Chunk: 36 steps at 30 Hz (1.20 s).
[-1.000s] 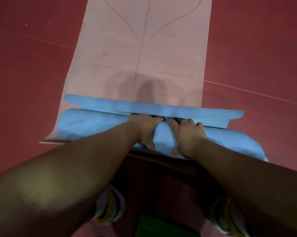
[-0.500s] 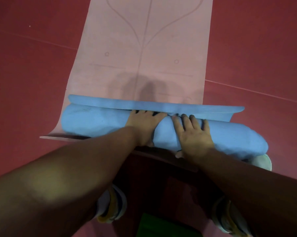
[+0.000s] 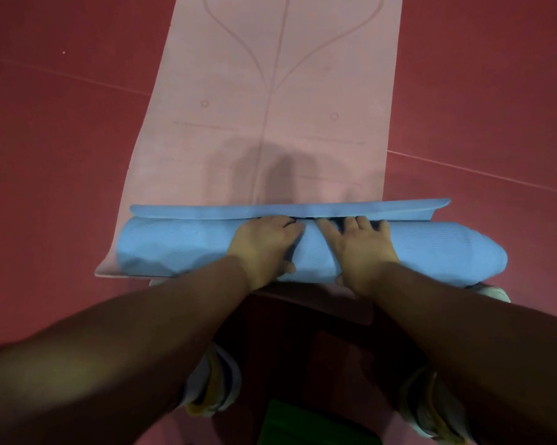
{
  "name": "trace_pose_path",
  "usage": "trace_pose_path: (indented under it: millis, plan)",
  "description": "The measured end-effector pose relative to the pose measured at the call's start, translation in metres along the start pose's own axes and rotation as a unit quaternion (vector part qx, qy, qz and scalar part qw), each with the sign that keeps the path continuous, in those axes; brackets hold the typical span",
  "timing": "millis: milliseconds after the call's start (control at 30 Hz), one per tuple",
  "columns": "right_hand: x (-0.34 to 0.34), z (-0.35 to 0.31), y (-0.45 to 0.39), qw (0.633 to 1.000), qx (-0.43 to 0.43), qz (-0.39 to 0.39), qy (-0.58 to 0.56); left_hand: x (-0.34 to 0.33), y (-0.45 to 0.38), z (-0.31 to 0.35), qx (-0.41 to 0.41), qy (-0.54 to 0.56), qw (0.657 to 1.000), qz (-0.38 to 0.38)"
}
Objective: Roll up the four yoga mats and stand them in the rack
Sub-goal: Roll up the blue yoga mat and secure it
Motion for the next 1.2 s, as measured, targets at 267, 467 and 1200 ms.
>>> trace_pose_path:
  millis: [267, 467, 1200]
  plan:
    - [0.01, 0.003, -0.006, 0.998, 0.017, -0.033, -0.046, -0.022, 0.009, 0.01, 0.066, -0.1, 0.993, -0.011]
    - [0.012, 0.005, 0.0, 0.998, 0.021, 0.001, -0.061, -0.015, -0.015, 0.01, 0.06, -0.07, 0.994, -0.056]
    - [0.004, 0.002, -0.003, 1.0, -0.004, -0.03, 0.002, 0.002, -0.029, 0.01, 0.083, -0.043, 0.989, -0.113]
Point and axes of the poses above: each hand's wrist, its own y-axis away from the middle knuckle, its own x-axis out of the back of the hand, z = x × y, the point moved 5 cm from there along -y, towards the middle knuckle, and after that the axes turned 10 degrees about x, right-handed, at the moved point
